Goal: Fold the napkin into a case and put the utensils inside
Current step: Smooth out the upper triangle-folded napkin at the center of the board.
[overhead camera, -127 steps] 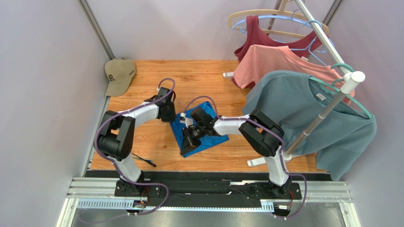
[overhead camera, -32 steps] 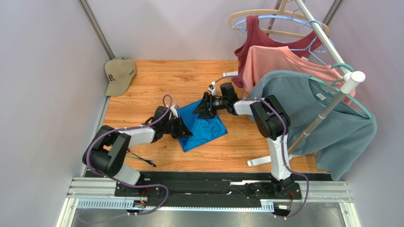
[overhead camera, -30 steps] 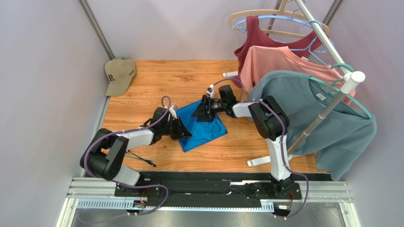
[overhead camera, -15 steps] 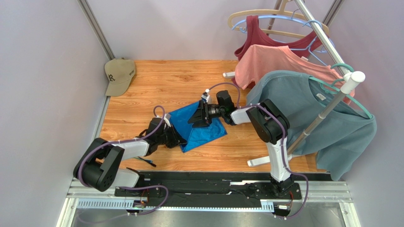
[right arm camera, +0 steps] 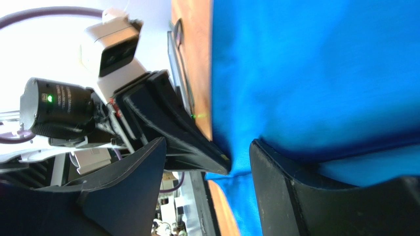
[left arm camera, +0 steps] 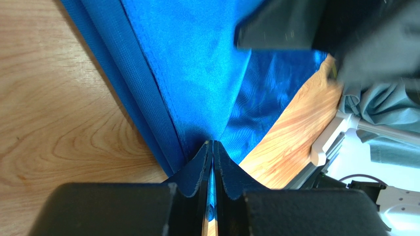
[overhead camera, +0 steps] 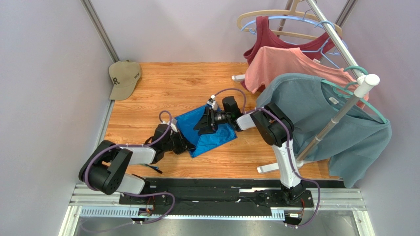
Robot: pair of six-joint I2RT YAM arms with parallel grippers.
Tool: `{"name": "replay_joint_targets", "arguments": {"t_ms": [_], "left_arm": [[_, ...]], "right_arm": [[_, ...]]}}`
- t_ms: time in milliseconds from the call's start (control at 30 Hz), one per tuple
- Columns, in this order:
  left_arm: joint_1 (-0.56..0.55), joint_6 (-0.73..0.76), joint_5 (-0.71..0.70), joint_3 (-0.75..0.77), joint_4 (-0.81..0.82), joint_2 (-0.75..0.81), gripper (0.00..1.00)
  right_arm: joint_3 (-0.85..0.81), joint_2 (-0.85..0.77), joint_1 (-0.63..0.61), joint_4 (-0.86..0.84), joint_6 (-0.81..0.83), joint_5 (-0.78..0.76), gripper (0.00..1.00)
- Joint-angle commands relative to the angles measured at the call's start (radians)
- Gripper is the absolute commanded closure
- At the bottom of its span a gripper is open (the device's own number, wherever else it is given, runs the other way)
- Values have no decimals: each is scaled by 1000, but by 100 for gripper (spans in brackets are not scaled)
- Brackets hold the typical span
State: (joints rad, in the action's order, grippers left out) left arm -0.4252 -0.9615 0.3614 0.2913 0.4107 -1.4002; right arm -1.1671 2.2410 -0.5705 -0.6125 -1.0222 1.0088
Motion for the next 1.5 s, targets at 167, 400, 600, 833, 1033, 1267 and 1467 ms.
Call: {"name": "replay_joint_targets", "arguments": {"t_ms": [167,400,600,833,1033,1267,1467], "left_arm": [[-6,-13,-58,-73,-47,21,91],[-6,0,-59,-80,-46,13,91],[-6,18,-52,-78,-38,10,92],[-12,58,45,-52,-7,81,85],[-14,83,4,60,-278,317,78],[-11,98,33,163,-307,284,77],[-10,87,112,189,-140,41,86]], "right_arm": [[-241,95,84,264,203,-44,33],[-461,241,147,324,189,-26,33],[-626,362,210,381,160,-24,33],[-830,447,235,465,149,-30,33],[-855,365,222,502,143,-18,33],[-704,172,210,560,211,-55,33],[-573,37,196,546,238,-58,33]]}}
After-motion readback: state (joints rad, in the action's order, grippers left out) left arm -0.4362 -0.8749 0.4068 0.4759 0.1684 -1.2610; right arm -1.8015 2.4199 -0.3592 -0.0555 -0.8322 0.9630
